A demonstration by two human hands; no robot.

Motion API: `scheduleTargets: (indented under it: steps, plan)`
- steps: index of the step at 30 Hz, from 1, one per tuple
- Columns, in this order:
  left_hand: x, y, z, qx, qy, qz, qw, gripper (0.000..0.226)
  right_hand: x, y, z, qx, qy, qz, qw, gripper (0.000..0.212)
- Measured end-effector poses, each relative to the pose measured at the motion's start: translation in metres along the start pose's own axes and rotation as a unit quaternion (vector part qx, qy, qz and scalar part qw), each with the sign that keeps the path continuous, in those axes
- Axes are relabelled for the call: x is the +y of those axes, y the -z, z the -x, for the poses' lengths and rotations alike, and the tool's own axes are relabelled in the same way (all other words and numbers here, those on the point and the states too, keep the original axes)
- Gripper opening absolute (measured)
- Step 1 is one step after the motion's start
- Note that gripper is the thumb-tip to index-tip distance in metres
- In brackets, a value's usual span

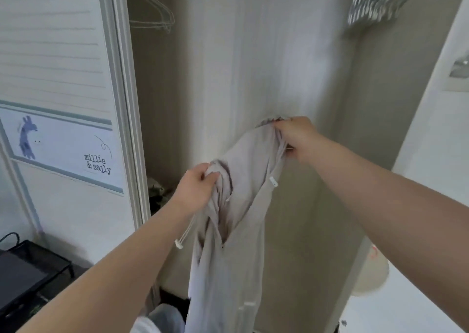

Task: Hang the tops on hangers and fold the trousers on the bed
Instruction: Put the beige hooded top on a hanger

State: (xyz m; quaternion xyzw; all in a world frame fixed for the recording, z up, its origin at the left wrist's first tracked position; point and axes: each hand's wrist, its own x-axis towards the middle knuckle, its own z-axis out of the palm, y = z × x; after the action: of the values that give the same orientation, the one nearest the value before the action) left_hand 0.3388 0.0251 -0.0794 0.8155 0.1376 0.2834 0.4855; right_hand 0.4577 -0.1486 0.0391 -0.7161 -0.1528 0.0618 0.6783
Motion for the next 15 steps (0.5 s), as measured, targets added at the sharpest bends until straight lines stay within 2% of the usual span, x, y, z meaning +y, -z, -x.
scheduleTargets:
  steps: [4, 6, 9, 11, 12, 14, 15]
  plan:
    - [0.045, -0.001, -0.066, 0.054, -0.051, 0.036, 0.997, 0.031, -0.024, 0.01, -0.052, 0.038, 0.017, 0.081, 0.996, 0.032]
    - [0.07, -0.002, -0.097, 0.08, -0.066, 0.051, 0.993, 0.027, -0.043, 0.011, -0.077, 0.035, 0.045, 0.107, 0.993, 0.016]
    - [0.11, -0.004, -0.138, 0.114, -0.092, 0.046, 0.988, 0.032, -0.077, 0.015, -0.119, 0.066, 0.098, 0.161, 0.98, 0.021]
    - [0.137, -0.004, -0.161, 0.13, -0.11, 0.028, 0.985, 0.035, -0.102, 0.018, -0.134, 0.092, 0.158, 0.209, 0.961, 0.008]
    - [0.15, -0.005, -0.173, 0.137, -0.12, 0.021, 0.983, 0.035, -0.114, 0.019, -0.138, 0.097, 0.194, 0.227, 0.95, 0.008]
    - [0.175, -0.005, -0.194, 0.148, -0.145, 0.007, 0.978, 0.034, -0.135, 0.025, -0.148, 0.129, 0.275, 0.272, 0.913, 0.026]
    - [0.186, -0.006, -0.204, 0.155, -0.157, 0.002, 0.975, 0.033, -0.146, 0.027, -0.15, 0.167, 0.327, 0.312, 0.877, 0.027]
